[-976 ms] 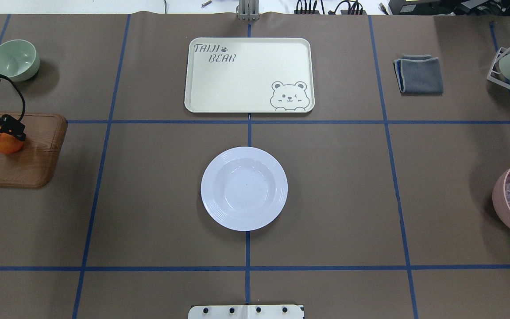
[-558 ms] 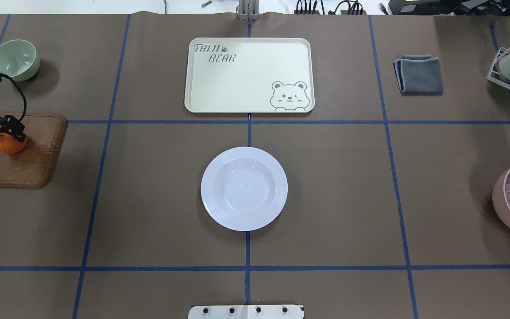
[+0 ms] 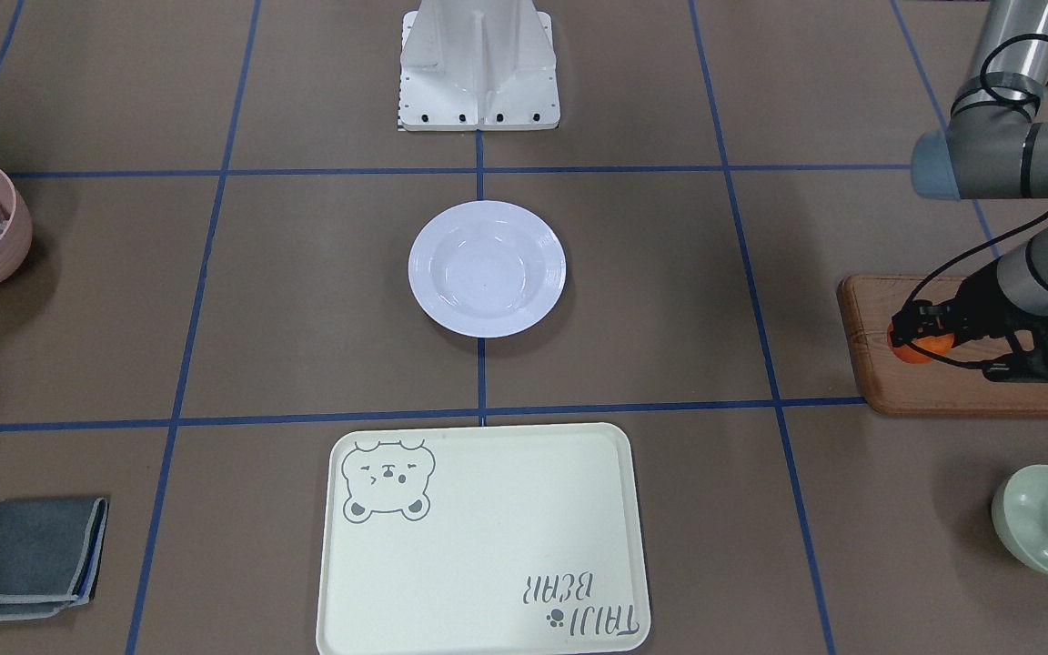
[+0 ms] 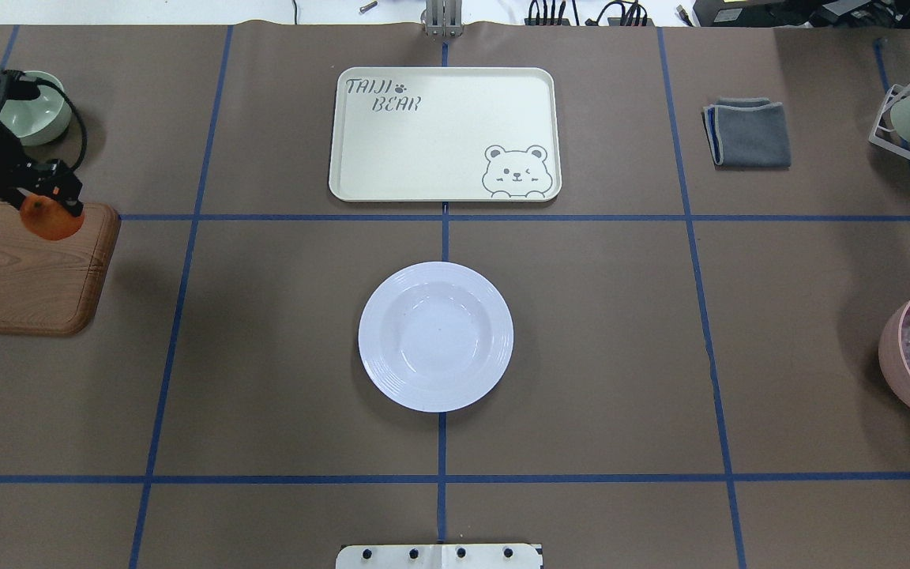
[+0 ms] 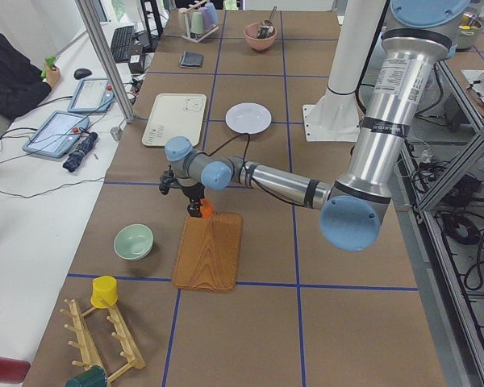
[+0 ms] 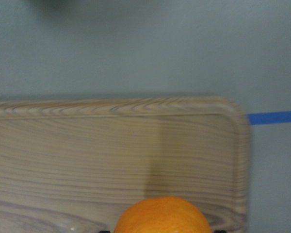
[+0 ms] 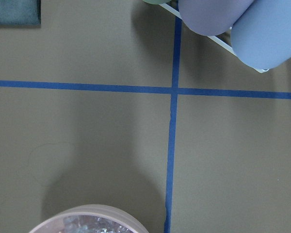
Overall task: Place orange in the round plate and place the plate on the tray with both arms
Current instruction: 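Lift the orange with the left gripper and carry it over the white plate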
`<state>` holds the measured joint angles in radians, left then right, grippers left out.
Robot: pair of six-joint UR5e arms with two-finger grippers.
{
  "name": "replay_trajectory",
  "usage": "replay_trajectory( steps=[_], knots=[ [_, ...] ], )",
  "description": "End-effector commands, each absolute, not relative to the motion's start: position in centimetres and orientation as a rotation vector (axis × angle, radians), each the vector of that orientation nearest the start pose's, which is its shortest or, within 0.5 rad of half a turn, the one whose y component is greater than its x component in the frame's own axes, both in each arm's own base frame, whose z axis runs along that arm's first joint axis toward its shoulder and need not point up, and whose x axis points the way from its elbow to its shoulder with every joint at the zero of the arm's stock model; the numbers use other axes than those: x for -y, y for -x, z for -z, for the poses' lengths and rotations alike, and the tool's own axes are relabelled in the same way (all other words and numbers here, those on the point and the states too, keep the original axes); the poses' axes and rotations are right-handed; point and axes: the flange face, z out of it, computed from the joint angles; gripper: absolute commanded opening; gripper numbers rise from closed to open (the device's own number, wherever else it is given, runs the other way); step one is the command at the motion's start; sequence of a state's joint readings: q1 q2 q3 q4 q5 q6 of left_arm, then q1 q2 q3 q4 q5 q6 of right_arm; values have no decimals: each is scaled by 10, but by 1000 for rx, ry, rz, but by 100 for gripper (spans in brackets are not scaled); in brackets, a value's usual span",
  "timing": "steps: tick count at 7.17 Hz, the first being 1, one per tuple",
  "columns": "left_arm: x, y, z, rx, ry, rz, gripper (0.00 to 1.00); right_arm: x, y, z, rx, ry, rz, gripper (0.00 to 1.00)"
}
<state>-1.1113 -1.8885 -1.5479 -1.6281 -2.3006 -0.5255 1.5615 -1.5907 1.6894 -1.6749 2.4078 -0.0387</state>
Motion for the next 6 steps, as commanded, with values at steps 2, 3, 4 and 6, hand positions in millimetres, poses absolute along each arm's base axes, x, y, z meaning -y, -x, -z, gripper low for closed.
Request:
replay_trajectory(
  steps=[2, 3, 4, 6],
  knots=[
    [613, -307, -324, -870, 63, 34, 0, 479, -52, -614, 885, -9, 45, 100],
    [597, -358, -279, -897, 108, 80, 0, 479, -52, -614, 878, -10, 47, 100],
    [577, -396, -241, -921, 162, 133, 0, 478, -52, -615, 874, -9, 46, 100],
    [531, -461, -187, -951, 252, 174, 0, 479, -55, -615, 841, -13, 47, 100]
  ],
)
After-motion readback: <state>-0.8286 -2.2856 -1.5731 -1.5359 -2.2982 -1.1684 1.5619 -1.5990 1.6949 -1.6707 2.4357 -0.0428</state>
